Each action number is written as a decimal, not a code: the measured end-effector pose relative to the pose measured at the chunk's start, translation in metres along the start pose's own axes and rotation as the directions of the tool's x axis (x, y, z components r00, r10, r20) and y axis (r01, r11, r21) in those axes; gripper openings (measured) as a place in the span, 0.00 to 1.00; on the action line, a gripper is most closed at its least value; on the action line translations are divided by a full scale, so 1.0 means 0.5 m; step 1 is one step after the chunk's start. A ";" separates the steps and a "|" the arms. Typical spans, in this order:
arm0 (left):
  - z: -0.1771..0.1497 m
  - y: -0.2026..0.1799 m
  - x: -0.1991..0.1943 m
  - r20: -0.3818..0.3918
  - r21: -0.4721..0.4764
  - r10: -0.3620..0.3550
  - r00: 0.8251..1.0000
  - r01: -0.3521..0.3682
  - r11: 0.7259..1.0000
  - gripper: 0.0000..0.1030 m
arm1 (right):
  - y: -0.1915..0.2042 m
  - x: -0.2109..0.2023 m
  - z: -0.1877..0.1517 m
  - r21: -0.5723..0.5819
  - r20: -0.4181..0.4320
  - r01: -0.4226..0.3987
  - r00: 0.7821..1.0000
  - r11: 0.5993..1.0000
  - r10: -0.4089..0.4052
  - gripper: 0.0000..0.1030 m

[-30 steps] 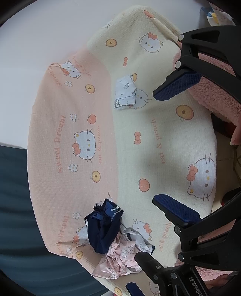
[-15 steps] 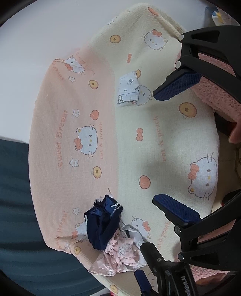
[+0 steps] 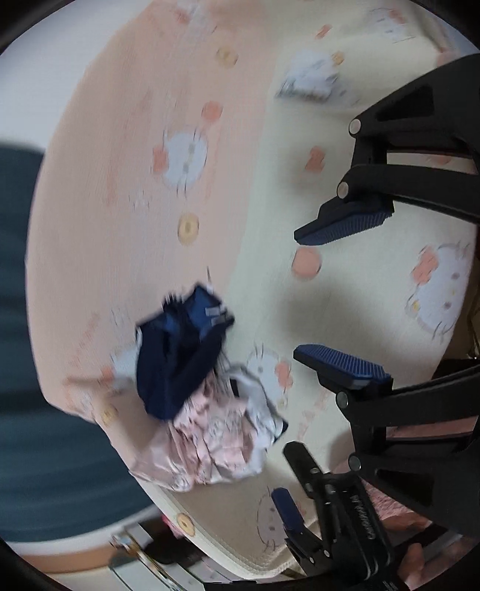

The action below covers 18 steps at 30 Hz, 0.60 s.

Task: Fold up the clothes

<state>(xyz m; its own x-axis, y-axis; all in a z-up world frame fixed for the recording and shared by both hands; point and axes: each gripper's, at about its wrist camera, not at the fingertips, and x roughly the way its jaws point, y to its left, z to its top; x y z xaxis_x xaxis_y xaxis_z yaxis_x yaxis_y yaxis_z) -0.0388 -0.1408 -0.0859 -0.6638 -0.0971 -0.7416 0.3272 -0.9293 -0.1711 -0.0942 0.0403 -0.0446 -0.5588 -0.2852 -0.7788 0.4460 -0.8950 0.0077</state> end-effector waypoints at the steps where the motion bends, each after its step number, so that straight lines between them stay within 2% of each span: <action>1: 0.008 0.018 0.010 0.002 -0.018 0.020 1.000 -0.020 1.000 0.62 | 0.018 0.026 0.016 -0.016 -0.008 -0.012 1.000 1.000 0.012 0.55; 5: 0.058 0.077 0.078 -0.001 -0.080 0.054 0.999 -0.054 0.995 0.62 | 0.066 0.119 0.067 -0.059 -0.029 -0.033 0.999 0.998 0.032 0.56; 9: 0.114 0.075 0.160 -0.018 -0.100 0.013 1.000 -0.015 0.995 0.62 | 0.094 0.233 0.140 -0.062 -0.039 -0.059 0.998 0.996 0.056 0.57; 12: 0.165 0.062 0.226 -0.010 -0.097 -0.011 1.000 0.010 0.995 0.62 | 0.100 0.317 0.180 -0.087 -0.047 -0.033 0.999 0.996 0.029 0.57; 15: 0.216 0.047 0.292 0.010 -0.080 -0.030 1.000 0.030 0.996 0.62 | 0.090 0.397 0.203 -0.081 -0.070 -0.028 0.997 0.996 0.022 0.57; 18: 0.251 0.037 0.345 0.030 -0.082 -0.051 0.998 0.053 0.995 0.62 | 0.080 0.472 0.217 -0.063 -0.094 -0.061 0.994 0.996 0.055 0.58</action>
<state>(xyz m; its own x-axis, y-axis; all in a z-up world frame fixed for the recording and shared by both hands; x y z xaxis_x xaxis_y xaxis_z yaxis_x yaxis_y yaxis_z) -0.2317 -0.2194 -0.1354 -0.6991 -0.0602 -0.7125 0.3453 -0.9009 -0.2628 -0.2844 -0.1000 -0.1600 -0.4654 -0.3009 -0.8324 0.5223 -0.8526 0.0161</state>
